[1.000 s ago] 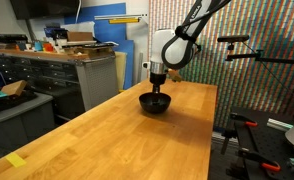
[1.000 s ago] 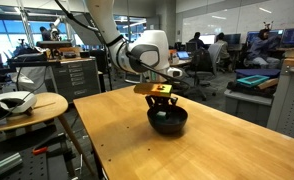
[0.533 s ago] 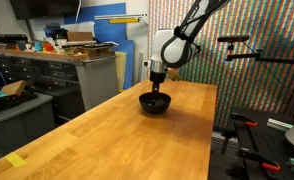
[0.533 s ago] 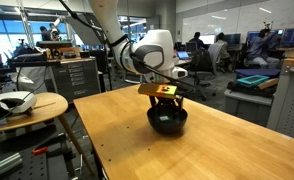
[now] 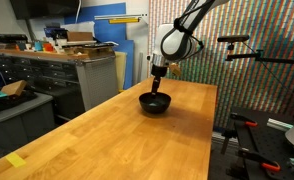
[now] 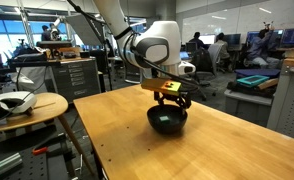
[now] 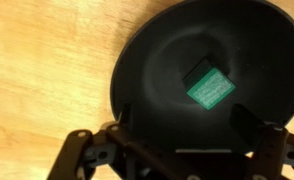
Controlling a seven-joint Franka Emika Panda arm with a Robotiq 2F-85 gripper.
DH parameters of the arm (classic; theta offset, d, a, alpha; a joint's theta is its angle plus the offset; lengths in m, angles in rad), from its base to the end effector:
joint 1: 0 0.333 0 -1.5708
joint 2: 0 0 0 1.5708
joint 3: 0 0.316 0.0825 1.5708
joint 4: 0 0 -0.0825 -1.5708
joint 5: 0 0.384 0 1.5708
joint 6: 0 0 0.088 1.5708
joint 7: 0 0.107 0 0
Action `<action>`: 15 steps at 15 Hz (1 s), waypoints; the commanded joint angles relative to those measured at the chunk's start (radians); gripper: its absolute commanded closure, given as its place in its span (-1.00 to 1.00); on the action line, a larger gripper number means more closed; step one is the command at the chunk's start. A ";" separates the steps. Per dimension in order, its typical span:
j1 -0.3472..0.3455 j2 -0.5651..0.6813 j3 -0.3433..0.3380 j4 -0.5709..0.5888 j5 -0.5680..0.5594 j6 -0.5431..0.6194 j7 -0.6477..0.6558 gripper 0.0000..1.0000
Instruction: Put the green block inside the black bowl
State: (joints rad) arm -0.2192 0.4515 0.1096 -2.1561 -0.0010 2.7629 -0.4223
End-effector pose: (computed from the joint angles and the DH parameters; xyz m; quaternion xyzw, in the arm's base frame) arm 0.5789 -0.0638 0.2022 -0.9855 -0.1484 -0.0822 0.0016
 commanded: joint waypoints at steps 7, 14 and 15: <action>0.011 -0.143 -0.054 -0.047 0.080 -0.126 0.109 -1.00; 0.019 -0.143 -0.064 -0.041 0.095 -0.166 0.085 -1.00; 0.019 -0.143 -0.064 -0.043 0.095 -0.166 0.085 -1.00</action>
